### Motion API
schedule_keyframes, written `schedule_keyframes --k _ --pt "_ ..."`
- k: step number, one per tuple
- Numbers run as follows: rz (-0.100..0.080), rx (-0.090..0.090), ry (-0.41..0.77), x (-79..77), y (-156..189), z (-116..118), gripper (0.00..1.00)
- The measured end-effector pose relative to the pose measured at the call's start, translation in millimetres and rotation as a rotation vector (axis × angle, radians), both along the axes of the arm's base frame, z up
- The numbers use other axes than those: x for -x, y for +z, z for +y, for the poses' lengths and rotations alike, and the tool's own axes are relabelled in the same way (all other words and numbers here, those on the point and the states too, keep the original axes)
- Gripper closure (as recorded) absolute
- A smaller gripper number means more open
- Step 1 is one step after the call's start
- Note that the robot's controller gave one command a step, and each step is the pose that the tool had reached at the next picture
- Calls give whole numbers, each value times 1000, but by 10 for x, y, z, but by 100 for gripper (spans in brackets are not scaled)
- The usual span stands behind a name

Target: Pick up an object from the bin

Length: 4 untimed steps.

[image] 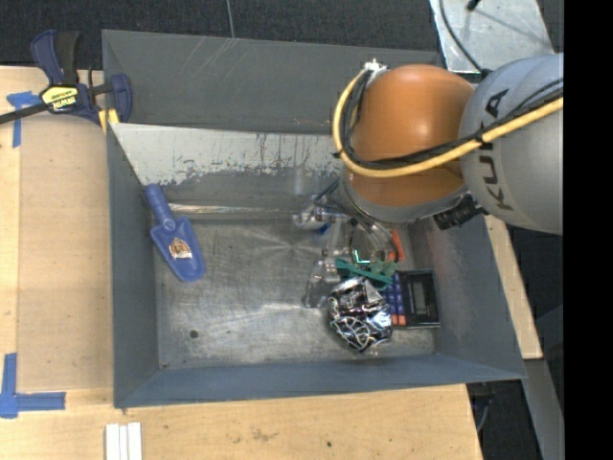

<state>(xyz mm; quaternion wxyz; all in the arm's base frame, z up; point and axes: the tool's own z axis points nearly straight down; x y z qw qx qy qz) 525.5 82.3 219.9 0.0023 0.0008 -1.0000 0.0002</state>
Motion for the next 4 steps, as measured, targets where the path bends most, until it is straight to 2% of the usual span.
schedule_keyframes --k 1,2,3,4 --pt "-8 -1 -2 -16 37 -1 0" --pt "-16 -3 -39 -75 -382 -174 0" --pt "-2 0 12 -128 -715 -246 0" --pt "-8 -3 2 -136 -939 -668 0"
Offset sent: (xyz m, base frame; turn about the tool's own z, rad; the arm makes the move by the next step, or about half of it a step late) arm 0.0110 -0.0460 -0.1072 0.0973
